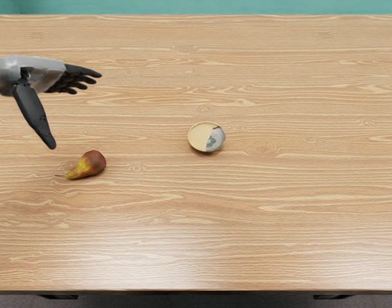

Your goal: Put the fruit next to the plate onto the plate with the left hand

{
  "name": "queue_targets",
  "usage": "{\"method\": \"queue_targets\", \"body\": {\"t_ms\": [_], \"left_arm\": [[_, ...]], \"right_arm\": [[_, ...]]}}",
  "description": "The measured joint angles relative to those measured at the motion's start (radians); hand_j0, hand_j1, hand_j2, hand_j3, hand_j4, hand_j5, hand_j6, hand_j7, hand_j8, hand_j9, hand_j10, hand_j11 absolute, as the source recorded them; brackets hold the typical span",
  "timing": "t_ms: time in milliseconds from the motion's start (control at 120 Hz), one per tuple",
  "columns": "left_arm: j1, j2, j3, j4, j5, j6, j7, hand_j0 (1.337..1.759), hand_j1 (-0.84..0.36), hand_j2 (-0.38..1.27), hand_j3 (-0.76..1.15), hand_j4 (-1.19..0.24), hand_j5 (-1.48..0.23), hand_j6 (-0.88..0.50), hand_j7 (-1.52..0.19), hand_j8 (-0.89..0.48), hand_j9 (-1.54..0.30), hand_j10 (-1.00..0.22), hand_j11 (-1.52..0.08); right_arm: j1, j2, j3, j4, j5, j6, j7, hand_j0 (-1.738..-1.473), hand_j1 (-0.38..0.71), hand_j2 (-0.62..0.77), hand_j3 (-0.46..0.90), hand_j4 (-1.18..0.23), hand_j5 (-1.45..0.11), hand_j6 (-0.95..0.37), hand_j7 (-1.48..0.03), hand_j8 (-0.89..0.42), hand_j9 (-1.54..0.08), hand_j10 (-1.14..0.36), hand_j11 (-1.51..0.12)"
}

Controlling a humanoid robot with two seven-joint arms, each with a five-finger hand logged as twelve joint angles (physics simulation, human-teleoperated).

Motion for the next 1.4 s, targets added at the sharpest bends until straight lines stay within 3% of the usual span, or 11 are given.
{"method": "queue_targets", "body": {"t_ms": [233, 358, 508, 883, 1400], "left_arm": [[0.000, -0.033, 0.002, 0.000, 0.046, 0.000, 0.006, 1.658, 0.32, 0.01, 0.00, -0.03, -0.03, -0.03, -0.03, -0.03, -0.03, -0.03, -0.03], [0.029, -0.114, 0.015, -0.002, 0.189, 0.012, 0.056, 1.658, 0.32, 0.01, 0.00, -0.03, -0.03, -0.03, -0.03, -0.03, -0.03, -0.03, -0.03], [0.061, -0.128, 0.040, -0.052, 0.311, 0.088, 0.076, 1.658, 0.32, 0.01, 0.00, -0.03, -0.03, -0.03, -0.03, -0.03, -0.03, -0.03, -0.03], [0.112, -0.137, 0.147, -0.162, 0.439, 0.211, 0.082, 1.658, 0.32, 0.01, 0.00, -0.03, -0.04, -0.03, -0.04, -0.03, -0.04, -0.03, -0.04], [0.149, -0.178, 0.213, -0.181, 0.559, 0.339, 0.082, 1.658, 0.28, 0.01, 0.00, -0.07, -0.08, -0.07, -0.08, -0.07, -0.08, -0.07, -0.08]], "right_arm": [[0.000, 0.000, 0.001, 0.000, 0.001, 0.000, -0.001, -1.658, -0.35, 0.00, 0.00, 0.00, 0.00, 0.00, 0.00, 0.00, 0.00, 0.00, 0.00], [0.000, 0.000, 0.001, -0.001, 0.000, 0.000, -0.001, -1.658, -0.35, 0.00, 0.00, 0.00, 0.00, 0.00, 0.00, 0.00, 0.00, 0.00, 0.00], [0.000, 0.000, 0.001, -0.001, 0.001, 0.001, -0.002, -1.658, -0.35, 0.00, 0.00, 0.00, 0.00, 0.00, 0.00, 0.00, 0.00, 0.00, 0.00], [0.000, 0.000, 0.002, -0.001, 0.001, 0.000, -0.002, -1.658, -0.35, 0.00, 0.00, 0.00, 0.00, 0.00, 0.00, 0.00, 0.00, 0.00, 0.00], [0.000, 0.000, 0.001, 0.000, 0.001, 0.001, -0.002, -1.658, -0.35, 0.00, 0.00, 0.00, 0.00, 0.00, 0.00, 0.00, 0.00, 0.00, 0.00]]}}
